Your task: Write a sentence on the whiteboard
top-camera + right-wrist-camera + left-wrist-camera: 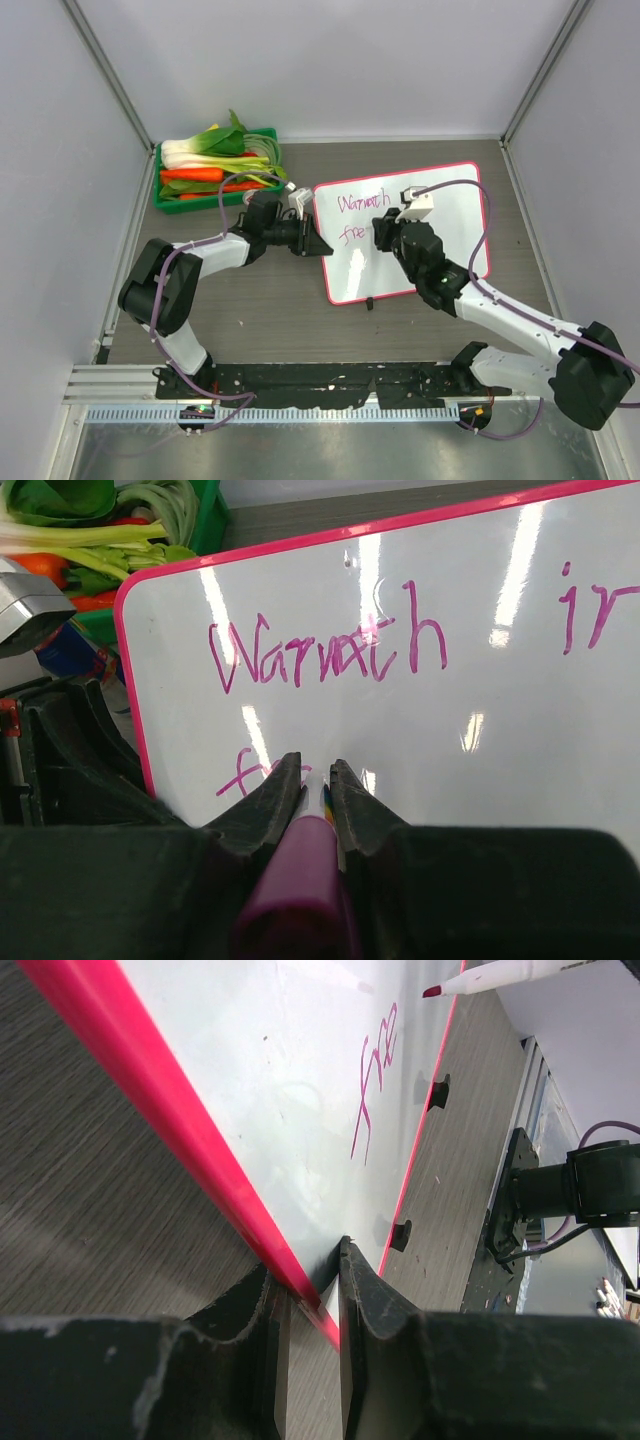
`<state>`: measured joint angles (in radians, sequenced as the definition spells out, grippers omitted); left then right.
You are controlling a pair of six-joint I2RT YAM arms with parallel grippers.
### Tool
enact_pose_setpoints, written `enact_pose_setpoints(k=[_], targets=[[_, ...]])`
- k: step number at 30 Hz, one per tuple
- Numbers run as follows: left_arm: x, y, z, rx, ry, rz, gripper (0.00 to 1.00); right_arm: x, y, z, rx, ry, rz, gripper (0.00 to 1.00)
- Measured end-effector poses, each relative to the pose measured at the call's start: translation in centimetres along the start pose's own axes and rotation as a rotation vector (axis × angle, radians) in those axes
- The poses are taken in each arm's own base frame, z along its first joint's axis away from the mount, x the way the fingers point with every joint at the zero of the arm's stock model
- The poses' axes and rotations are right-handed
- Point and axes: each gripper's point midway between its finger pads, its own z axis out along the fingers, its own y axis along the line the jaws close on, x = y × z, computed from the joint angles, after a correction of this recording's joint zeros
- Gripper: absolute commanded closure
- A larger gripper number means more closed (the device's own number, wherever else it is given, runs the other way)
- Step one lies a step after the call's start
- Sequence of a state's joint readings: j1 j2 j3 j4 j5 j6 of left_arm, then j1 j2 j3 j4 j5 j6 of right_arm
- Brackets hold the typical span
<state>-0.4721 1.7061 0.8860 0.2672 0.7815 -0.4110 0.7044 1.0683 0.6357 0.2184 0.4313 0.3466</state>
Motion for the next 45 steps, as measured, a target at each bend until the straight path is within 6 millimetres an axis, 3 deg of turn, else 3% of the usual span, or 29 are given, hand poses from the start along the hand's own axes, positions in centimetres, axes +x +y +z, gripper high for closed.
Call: enact_pose_setpoints(k=[21,45], targets=[[0.0,0.0,0.0,0.0,0.0,0.0,1.0,0.7,-0.6,0.9,0.032,0.013,-0.008,0.99],[0.0,0.0,0.0,-0.002,0.0,-0.001,1.0,2.0,-0.8,0.0,0.005,0.042,0.0,0.99]])
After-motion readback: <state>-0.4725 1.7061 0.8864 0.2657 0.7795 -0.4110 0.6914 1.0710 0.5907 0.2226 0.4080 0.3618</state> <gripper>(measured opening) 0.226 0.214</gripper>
